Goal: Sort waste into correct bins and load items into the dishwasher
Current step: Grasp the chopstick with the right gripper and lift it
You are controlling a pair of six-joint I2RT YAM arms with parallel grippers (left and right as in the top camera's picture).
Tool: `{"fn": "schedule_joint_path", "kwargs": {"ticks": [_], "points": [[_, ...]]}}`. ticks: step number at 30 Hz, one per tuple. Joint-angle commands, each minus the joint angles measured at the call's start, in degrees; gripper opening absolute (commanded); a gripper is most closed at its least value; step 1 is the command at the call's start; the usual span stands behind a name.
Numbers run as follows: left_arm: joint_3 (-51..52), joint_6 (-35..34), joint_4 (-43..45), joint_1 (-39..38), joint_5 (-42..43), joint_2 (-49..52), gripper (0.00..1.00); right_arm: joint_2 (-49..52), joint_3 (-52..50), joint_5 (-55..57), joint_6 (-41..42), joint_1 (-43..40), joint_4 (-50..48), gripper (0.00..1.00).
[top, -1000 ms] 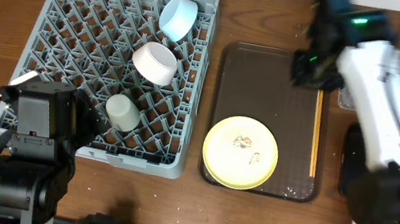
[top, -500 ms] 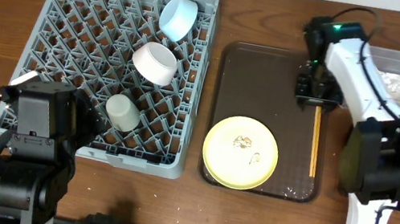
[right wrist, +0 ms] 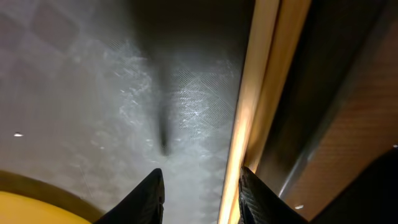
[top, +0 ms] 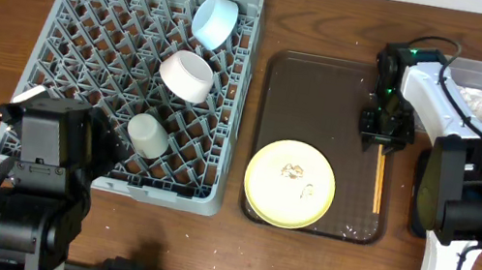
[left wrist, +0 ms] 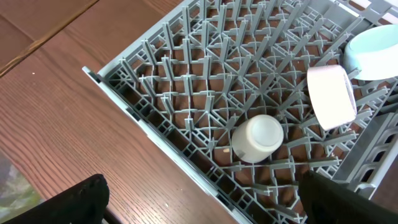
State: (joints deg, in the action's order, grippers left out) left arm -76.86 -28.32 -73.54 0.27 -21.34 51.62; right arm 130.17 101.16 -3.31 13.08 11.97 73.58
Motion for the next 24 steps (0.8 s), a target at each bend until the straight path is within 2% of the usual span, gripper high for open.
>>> {"fn": "schedule_joint_path", "kwargs": {"ticks": [1, 9, 11, 12, 18, 21, 24], "points": [[-0.6, -0.1, -0.2, 0.2, -0.6, 0.0, 0.98, 0.4, -1.1, -0.7, -1.0, -0.4, -1.1, 0.38], [-0.6, -0.1, -0.2, 0.2, -0.5, 0.0, 0.98, 0.4, -4.5, -1.4, -2.0, -0.3, -3.9, 0.38], [-0.6, -0.1, -0.2, 0.2, -0.5, 0.0, 0.98, 0.4, -6.1, -1.5, -1.3, -0.2, -5.3, 0.20], [-0.6, -0.1, -0.2, 0.2, -0.5, 0.0, 0.98, 0.4, -6.6, -1.5, -0.6, -0.2, -5.9, 0.01], [-0.6, -0.1, -0.2, 0.2, -0.5, 0.0, 0.98, 0.0, -4.3, -1.7, 0.3, -0.2, -4.5, 0.01], [-0.6, -0.1, -0.2, 0.2, -0.5, 0.0, 0.98, -0.6, 3.3, -3.8, 0.3, -0.2, 1.1, 0.01], [-0.6, -0.1, -0.2, 0.2, -0.6, 0.0, 0.98, -0.9, 11.7, -11.4, 0.1, -0.1, 5.2, 0.01]]}}
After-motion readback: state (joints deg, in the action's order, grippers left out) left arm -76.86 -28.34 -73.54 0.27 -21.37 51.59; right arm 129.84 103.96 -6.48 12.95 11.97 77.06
